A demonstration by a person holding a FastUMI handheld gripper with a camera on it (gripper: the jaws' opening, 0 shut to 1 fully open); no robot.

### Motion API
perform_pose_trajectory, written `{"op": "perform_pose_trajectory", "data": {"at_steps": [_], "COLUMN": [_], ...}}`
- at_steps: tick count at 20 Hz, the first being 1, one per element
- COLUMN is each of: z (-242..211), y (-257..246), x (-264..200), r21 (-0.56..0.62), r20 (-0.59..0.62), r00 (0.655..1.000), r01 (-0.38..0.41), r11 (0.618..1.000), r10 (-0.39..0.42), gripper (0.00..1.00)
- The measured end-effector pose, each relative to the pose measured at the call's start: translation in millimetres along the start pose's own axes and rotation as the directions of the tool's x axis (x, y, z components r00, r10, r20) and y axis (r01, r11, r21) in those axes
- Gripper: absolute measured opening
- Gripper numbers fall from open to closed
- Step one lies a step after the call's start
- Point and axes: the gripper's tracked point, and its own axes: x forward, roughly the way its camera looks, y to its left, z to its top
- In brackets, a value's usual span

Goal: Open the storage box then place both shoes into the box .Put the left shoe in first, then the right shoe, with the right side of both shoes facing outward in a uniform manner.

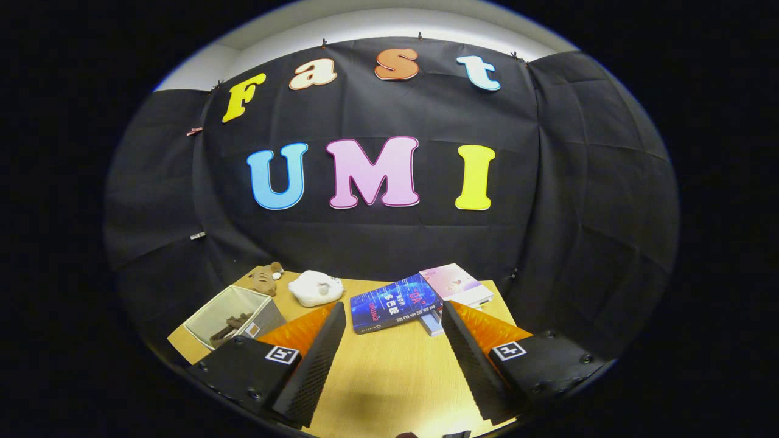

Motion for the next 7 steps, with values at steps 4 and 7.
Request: {"op": "perform_pose_trajectory", "data": {"at_steps": [4, 7], "z": [0.2, -4.8], "y": [-6.6, -10.4], "x": [-5.1, -2.6], "r21": [-0.042, -0.044], "r20": [0.026, 0.019], "r00": [1.000, 1.000], "r01": [-0.011, -0.023], "r11": [0.999, 0.999], "r10": [0.012, 0.024], "gripper": [0.99, 0.99]}}
